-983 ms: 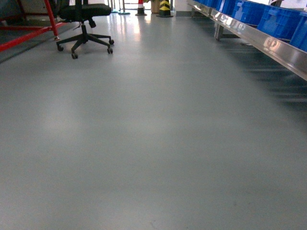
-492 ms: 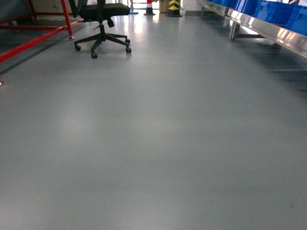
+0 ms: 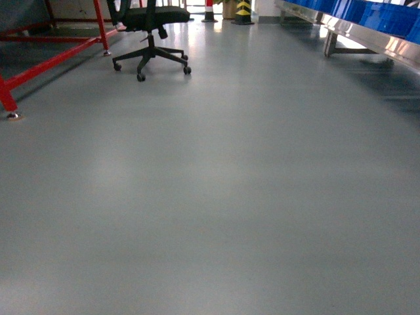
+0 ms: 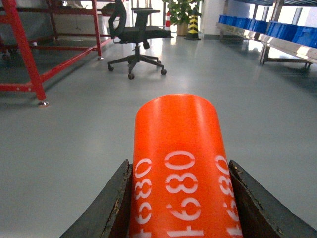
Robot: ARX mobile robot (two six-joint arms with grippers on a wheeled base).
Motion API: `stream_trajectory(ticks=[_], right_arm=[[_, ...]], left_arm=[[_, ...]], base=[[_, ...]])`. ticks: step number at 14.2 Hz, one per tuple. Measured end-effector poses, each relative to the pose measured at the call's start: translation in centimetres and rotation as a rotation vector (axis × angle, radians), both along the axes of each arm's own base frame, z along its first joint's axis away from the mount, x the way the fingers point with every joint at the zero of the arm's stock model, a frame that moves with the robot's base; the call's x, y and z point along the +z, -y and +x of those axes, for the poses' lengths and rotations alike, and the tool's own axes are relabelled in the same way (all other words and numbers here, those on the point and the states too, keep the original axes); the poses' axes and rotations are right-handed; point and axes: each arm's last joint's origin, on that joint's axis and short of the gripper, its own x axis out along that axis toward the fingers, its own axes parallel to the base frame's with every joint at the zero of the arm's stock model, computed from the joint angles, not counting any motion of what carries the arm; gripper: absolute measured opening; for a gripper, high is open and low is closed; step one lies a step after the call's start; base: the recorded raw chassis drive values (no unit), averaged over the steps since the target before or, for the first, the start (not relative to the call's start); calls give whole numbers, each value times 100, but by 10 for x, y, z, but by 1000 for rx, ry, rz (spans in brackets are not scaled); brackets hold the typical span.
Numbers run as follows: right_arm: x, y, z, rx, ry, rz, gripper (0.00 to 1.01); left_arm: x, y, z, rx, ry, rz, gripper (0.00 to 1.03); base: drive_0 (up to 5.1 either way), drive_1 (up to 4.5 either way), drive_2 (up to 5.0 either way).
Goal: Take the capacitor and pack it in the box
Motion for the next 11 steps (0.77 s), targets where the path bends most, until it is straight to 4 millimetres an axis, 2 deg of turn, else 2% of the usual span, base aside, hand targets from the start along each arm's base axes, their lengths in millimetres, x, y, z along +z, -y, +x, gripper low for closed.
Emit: stream_trajectory(ticks=[11], right_arm=[[0,0,0,0,2,0,98]], left_arm=[[0,0,0,0,-2,0,44]], base=[[-493,253,253]])
